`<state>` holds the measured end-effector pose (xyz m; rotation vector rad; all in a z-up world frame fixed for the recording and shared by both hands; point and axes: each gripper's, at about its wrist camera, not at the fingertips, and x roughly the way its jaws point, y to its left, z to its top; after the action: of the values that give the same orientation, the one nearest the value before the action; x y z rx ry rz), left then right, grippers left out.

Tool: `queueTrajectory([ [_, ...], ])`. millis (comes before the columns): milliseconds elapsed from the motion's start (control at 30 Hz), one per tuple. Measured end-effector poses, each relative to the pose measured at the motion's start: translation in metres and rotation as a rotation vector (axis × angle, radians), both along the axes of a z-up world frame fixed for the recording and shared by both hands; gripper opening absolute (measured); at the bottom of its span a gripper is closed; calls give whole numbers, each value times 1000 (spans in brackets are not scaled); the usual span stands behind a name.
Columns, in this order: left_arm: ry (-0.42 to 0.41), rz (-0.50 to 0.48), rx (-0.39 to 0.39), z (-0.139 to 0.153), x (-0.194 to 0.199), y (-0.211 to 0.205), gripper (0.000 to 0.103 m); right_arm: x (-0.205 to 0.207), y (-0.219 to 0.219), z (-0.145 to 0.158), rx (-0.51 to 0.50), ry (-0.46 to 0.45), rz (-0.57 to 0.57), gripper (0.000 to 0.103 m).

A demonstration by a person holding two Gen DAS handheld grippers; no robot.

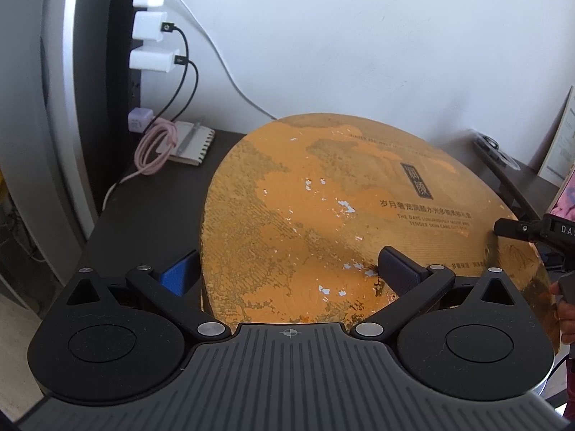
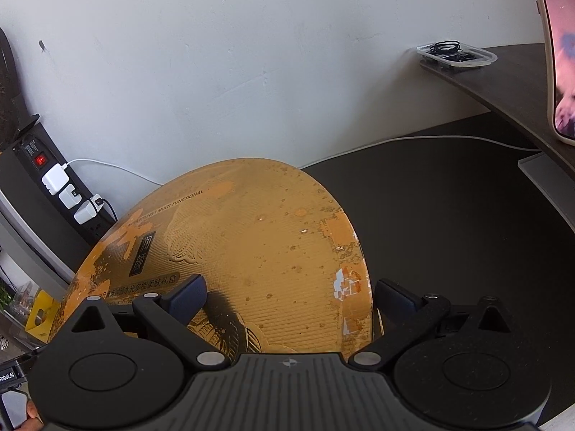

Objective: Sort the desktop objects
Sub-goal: 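Tilt the gold lid down and lower it onto the box with both grippers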

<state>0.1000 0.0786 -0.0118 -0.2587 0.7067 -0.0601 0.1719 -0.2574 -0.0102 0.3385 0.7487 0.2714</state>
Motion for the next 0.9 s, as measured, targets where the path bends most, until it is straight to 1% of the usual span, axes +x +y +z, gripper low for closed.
queueTrajectory([
  [300, 9, 4, 9, -4, 5, 4, 103, 4, 3, -5, 10, 28, -5, 102],
  [667, 26, 7, -10, -9, 8, 4, 103, 8, 12, -3, -10, 26, -8, 102],
  [900, 25, 0, -1, -8, 12, 0, 103, 10, 14, -6, -4, 27, -16, 102],
])
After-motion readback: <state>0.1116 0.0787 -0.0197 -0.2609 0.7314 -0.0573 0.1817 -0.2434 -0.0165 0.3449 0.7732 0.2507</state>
